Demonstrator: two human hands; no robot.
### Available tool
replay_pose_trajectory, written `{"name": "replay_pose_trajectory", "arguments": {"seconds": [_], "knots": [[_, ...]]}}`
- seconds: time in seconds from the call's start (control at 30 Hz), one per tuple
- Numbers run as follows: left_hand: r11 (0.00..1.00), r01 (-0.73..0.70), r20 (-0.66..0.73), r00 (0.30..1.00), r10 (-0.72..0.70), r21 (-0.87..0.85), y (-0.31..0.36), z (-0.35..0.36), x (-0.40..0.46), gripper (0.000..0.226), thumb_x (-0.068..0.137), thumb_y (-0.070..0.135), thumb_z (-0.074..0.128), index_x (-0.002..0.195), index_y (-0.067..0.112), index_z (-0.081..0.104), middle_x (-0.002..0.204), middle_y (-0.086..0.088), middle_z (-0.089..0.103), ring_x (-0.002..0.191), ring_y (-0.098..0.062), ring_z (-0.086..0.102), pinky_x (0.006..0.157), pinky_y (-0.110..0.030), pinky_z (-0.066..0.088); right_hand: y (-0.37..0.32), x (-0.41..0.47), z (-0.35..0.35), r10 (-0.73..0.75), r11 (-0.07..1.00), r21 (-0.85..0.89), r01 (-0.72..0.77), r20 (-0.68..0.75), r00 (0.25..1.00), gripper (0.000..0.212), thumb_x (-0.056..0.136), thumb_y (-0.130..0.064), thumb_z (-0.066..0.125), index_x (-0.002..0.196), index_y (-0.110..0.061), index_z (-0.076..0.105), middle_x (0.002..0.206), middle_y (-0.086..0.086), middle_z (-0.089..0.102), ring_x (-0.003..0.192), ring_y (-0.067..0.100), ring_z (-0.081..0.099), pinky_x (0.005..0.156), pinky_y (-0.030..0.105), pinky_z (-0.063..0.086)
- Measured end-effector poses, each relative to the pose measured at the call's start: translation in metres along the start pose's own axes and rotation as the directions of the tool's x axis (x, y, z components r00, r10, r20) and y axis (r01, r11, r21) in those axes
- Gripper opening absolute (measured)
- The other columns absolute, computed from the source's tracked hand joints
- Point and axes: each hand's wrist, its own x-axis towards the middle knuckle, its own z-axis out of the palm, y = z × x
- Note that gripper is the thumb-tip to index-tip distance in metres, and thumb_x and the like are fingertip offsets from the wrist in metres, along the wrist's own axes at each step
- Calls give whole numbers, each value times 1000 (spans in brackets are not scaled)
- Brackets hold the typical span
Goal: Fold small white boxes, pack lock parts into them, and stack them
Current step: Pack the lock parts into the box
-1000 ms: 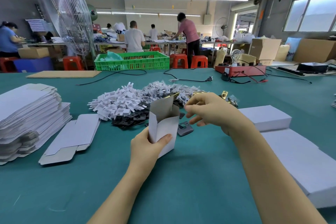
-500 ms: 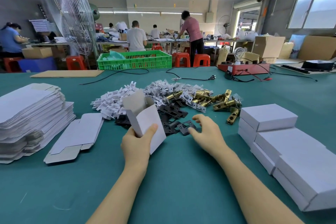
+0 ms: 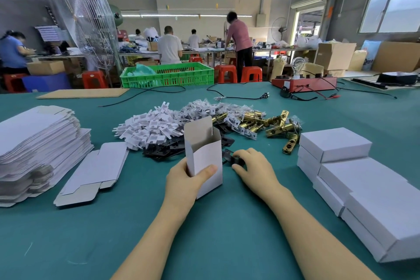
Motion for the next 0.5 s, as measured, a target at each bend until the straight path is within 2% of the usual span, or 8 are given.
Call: {"name": "replay_pose_trajectory", "arguments": {"seconds": [0.07,0.2,0.3,0.4,0.5], "knots": [[999,-23,12,1000,23,23,-1,0,0,21,77,20,82,92,31,71,88,17,75,86,-6,69,78,-27,54,0,0,0,13,1000,-18,-13,-15,1000,31,95,-34,56,122,-19,58,113,5,50,109,26,43,84,31,38],[988,-96,68,994,88,117,-1,3,-3,26,76,21,83,88,39,68,84,28,71,80,5,65,66,-8,47,0,1,-1,13,1000,-28,-13,-22,1000,26,94,-34,57,110,-13,57,116,5,49,113,25,43,89,34,40],[984,-110,69,992,101,138,-1,4,-3,26,75,22,83,87,40,67,84,29,70,81,6,64,66,-7,47,-4,1,-3,17,999,-47,-17,1,1000,19,94,-29,57,100,-12,51,106,7,55,103,27,48,83,36,39],[986,-102,62,994,94,129,-2,4,-2,28,76,22,83,88,41,66,83,29,70,81,9,64,66,-6,47,-7,0,-5,39,985,174,-18,-118,992,14,88,-8,60,94,-10,48,93,6,57,91,27,53,77,36,42],[994,-68,47,997,64,80,-2,3,-1,28,77,22,82,91,41,66,87,27,71,84,8,65,71,-10,49,-8,1,-10,159,912,402,-79,-171,972,28,88,-3,60,113,-10,53,82,-3,57,82,20,55,75,29,44]]}}
